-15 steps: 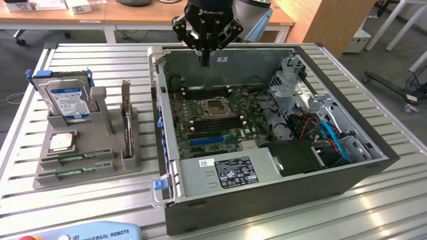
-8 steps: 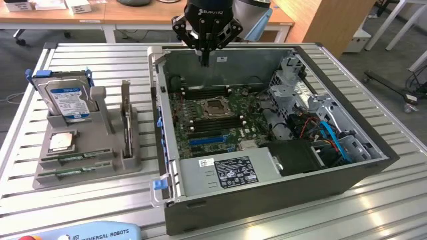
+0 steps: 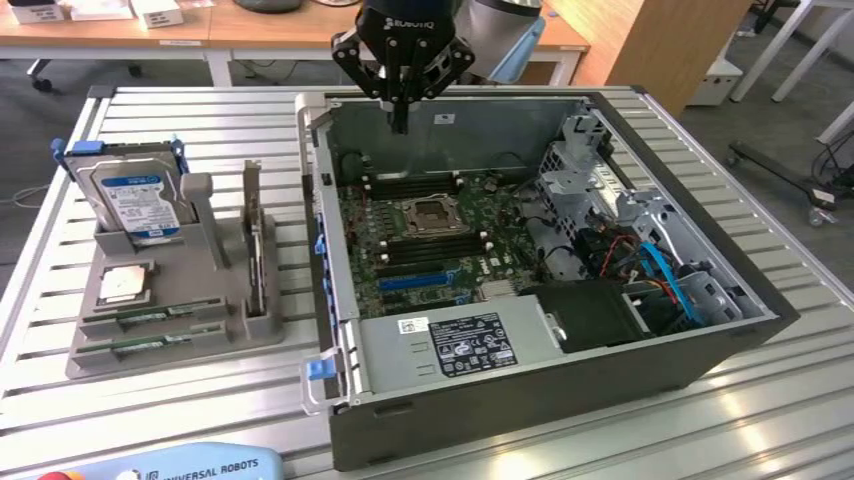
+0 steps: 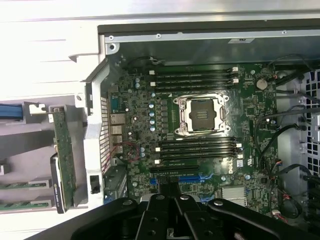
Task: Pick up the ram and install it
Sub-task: 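Reach for the ram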
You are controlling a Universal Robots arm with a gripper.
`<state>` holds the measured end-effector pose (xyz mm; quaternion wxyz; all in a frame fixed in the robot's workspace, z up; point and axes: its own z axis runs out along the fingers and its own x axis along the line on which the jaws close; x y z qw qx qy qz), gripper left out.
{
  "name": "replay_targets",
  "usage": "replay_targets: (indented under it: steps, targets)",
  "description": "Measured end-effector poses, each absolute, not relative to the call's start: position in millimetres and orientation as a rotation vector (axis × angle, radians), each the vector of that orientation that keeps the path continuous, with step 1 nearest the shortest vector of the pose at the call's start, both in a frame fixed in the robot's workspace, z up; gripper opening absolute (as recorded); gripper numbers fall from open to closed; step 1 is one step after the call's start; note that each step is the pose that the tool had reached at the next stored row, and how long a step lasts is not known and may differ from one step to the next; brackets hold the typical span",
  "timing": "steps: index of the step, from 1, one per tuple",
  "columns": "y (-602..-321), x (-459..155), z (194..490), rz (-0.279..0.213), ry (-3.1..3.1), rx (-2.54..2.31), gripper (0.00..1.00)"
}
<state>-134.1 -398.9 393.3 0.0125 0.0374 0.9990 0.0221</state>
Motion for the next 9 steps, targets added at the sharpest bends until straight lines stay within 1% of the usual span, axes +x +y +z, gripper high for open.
replay_targets:
  steps: [9]
  targets:
    - [-398.9, -158.6, 393.2, 0.069, 3.113, 0.116, 0.10]
